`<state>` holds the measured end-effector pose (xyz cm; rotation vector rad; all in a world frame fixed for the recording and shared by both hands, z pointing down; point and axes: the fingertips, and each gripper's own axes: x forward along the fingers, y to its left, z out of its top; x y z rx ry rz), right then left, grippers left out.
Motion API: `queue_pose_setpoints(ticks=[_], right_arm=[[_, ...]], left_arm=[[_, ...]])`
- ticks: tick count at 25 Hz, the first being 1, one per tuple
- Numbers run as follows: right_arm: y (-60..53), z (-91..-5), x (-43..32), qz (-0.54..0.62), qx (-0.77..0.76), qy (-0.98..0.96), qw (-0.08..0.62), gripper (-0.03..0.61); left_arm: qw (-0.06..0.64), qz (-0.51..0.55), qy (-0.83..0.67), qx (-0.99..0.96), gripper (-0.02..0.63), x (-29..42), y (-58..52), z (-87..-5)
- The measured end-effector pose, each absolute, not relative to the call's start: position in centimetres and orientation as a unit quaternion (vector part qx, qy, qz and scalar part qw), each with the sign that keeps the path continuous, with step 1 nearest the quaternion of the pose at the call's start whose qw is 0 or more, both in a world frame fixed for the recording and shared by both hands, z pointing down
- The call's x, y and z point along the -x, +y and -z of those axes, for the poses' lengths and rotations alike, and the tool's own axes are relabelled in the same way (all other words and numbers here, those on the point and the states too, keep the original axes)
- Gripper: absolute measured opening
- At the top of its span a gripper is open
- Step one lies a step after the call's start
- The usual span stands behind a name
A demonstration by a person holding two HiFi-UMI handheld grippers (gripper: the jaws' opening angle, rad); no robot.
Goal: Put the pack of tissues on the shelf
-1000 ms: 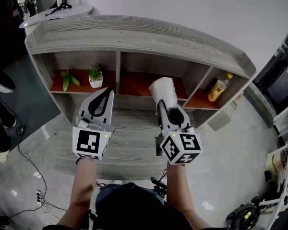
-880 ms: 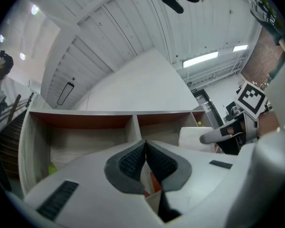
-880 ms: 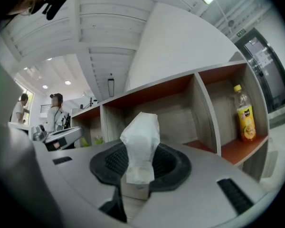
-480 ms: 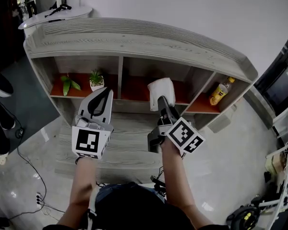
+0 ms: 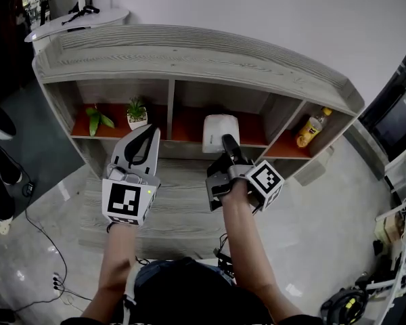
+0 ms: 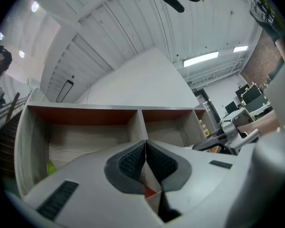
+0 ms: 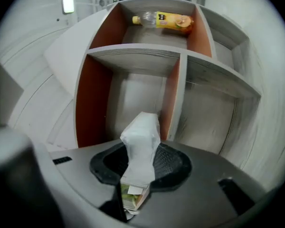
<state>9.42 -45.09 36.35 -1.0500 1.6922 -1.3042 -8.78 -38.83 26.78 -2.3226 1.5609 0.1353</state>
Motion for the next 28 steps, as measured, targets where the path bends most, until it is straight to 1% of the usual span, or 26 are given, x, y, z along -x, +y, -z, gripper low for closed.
queue_pose_setpoints(ticks=[5, 8, 12, 13, 14, 16, 19, 23, 28], right_arm=[[-45.3, -37.5, -9.1, 0.554, 0.39, 0.62, 0.395, 0.118], [-45.4, -37.9, -9.2, 0.556, 0.397, 0.614, 0.395, 0.118], [-45.4, -37.5, -8.9, 0.558, 0.389, 0.611, 0.406, 0.125], [-45.6, -37.6, -8.9, 0.558, 0.387, 0.609, 0.409, 0.134], [-45.8, -38.0, -9.0, 0.559, 0.389, 0.608, 0.409, 0.159], [-46.1, -38.6, -9.0, 0.56, 0.395, 0.605, 0.405, 0.228], [-46.1, -38.5, -8.8, 0.558, 0.397, 0.604, 0.406, 0.275], [-46.1, -38.3, -8.9, 0.548, 0.387, 0.614, 0.415, 0.305], [-45.2, -38.0, -8.8, 0.55, 0.382, 0.613, 0.419, 0.318]], left_arm=[[0.176, -0.048, 0.548, 0.816, 0.012, 8.9, -38.8, -26.9], [0.163, -0.049, 0.55, 0.818, 0.012, 9.0, -38.7, -27.0], [0.173, -0.052, 0.551, 0.815, 0.012, 9.2, -38.6, -27.1], [0.171, -0.051, 0.552, 0.814, 0.012, 9.3, -38.6, -27.2], [0.17, -0.049, 0.553, 0.814, 0.012, 9.3, -38.5, -27.3], [0.169, -0.049, 0.554, 0.814, 0.012, 9.4, -38.5, -27.4], [0.168, -0.047, 0.556, 0.813, 0.012, 9.5, -38.2, -27.5], [0.169, -0.046, 0.558, 0.811, 0.012, 9.7, -38.0, -27.6], [0.168, -0.049, 0.558, 0.811, 0.012, 9.6, -37.6, -27.3]])
